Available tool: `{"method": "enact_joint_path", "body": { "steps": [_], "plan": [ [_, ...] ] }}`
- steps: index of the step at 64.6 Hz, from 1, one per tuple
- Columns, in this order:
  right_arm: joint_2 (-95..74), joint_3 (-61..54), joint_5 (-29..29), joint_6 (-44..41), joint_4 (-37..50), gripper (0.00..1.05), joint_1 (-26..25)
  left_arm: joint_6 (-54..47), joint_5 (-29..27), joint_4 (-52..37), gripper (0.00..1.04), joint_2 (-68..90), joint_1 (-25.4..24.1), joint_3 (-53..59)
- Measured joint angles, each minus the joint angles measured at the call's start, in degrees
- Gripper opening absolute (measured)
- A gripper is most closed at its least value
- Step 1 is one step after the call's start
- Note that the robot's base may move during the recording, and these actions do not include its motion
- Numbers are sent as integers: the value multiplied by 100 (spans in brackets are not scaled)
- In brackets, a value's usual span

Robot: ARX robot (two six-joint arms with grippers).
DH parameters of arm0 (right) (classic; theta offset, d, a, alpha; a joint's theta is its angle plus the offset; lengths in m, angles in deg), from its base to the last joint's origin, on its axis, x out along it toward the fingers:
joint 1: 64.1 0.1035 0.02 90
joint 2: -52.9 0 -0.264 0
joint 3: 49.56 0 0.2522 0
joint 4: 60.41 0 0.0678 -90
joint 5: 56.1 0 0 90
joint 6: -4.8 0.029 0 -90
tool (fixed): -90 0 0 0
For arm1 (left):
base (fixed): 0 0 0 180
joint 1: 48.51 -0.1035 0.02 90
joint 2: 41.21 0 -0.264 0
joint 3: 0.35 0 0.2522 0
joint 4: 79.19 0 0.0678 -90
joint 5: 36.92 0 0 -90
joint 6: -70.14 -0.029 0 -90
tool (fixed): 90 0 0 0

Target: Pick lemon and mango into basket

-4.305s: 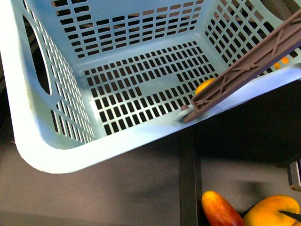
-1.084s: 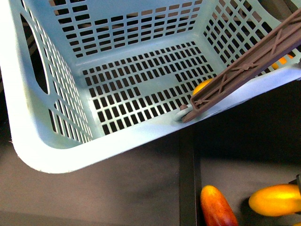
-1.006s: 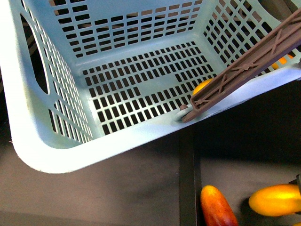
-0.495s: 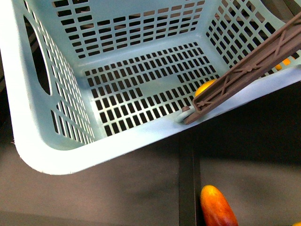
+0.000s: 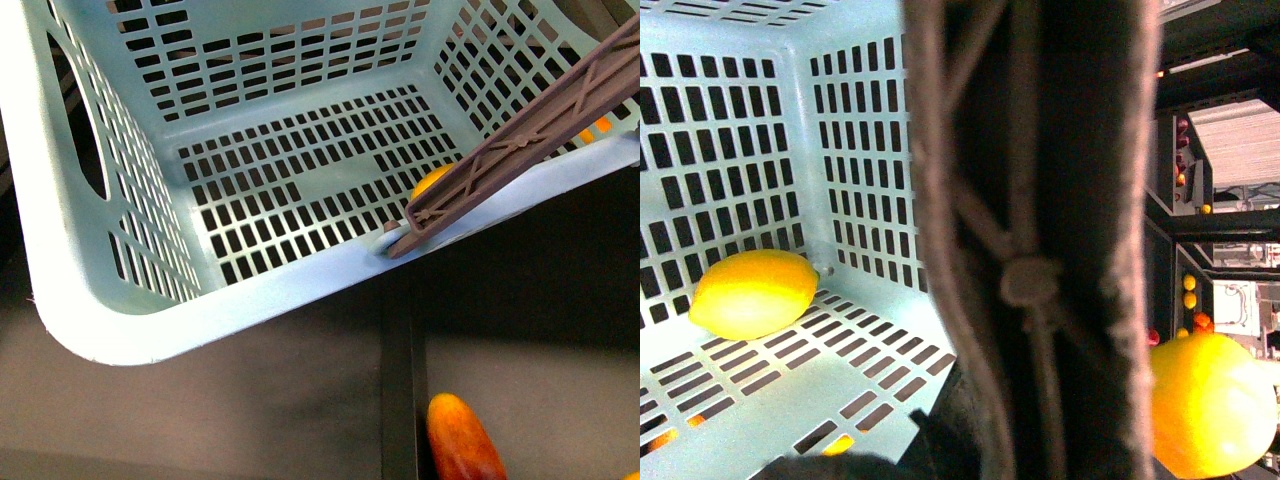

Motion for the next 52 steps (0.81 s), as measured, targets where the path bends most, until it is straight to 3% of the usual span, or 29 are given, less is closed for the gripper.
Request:
{"method": "enact_joint_path", "body": {
  "steps": [4, 17, 35, 45, 52],
  "plan": [
    [-352, -9, -601, 404, 455, 48, 542, 0, 0, 0, 5, 0, 0, 0],
    [-1453, 203, -1814, 1158, 1294, 48, 1755, 2, 7, 0, 5, 0, 0, 0],
    [-2382, 758, -2761, 1574, 1567, 49, 2551, 0, 2, 0, 5, 0, 0, 0],
    [-2474, 813, -2964, 1690, 1508, 72, 2540, 2, 4, 0, 5, 0, 0, 0],
    [-2061, 704, -2846, 1810, 1276, 97, 2240, -15, 15, 2, 5, 2, 0, 2]
  ]
}}
